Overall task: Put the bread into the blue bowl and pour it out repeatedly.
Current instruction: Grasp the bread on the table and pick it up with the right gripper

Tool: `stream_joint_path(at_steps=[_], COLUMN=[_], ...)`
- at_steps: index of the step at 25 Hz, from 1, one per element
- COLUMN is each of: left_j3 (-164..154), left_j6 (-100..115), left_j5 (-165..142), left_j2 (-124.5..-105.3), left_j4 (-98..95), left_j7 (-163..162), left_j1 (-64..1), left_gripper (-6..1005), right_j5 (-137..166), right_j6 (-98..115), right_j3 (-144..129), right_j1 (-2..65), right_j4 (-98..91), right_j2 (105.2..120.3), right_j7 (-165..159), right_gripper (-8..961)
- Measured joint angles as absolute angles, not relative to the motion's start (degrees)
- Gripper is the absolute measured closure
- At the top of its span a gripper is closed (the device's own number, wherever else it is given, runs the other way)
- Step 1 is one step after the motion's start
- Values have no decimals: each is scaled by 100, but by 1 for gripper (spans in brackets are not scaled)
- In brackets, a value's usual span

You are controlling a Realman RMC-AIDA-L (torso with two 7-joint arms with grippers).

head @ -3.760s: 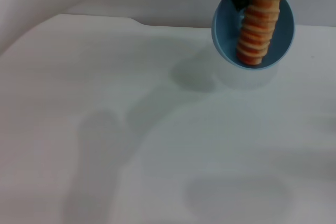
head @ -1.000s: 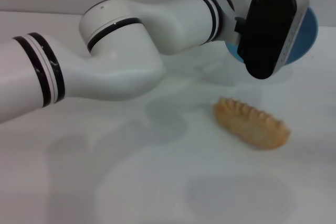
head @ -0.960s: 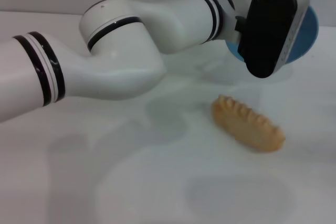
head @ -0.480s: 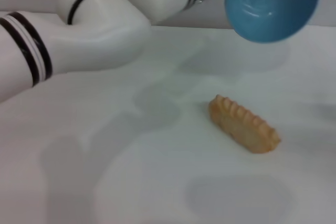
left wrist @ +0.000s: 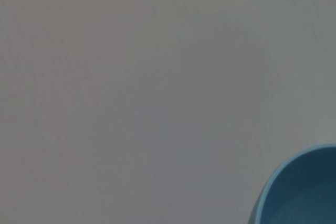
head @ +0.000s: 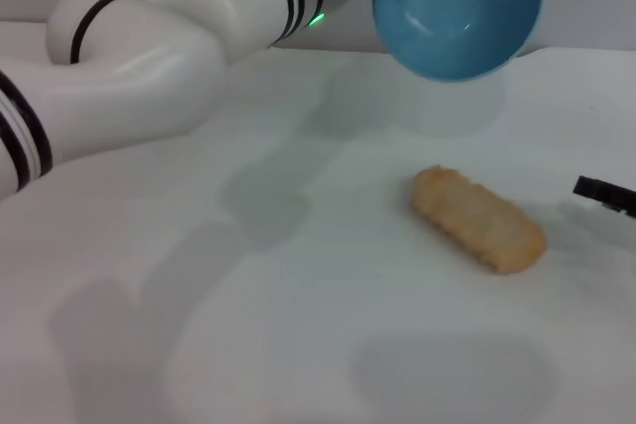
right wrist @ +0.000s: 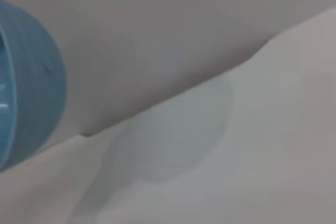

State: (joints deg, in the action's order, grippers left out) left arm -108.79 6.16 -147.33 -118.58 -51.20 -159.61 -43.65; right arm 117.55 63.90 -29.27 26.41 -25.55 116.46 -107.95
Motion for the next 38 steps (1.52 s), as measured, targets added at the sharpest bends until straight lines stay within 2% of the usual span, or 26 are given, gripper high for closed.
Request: stream_joint_path(at_steps=[5, 11, 19, 30, 38], left_j3=[-10894, -10963, -11035, -11052, -11046], left_j6=[614, 601, 556, 539, 460], left_j5=[-14388, -14245, -14234, -14221, -14220], left_j2=[-11854, -11861, -11879, -11873, -11879], left_j4=[-4947, -4875, -4848, -4826, -4738], left_j7=[-15969, -15971, -15974, -15979, -15979], left_j1=[-4319, -4312, -4302, -4340, -4344], left_gripper=[1001, 1001, 1000, 1000, 1001], right_j5=[12214, 13000, 13030, 12730, 12725], right_j6=[6327, 5736, 5702, 6241, 6008], right_j3=[-2996, -3364, -3414, -3359, -3441], right_j1=[2870, 3286, 3440, 3313, 3547], right_j4=[-2539, -2410, -2194, -2448, -2143], right_j2=[11627, 11825, 11827, 11828, 11846], right_j7=[-11401, -11556, -11516, -11545, -11343], right_gripper=[240, 240, 241, 237, 238])
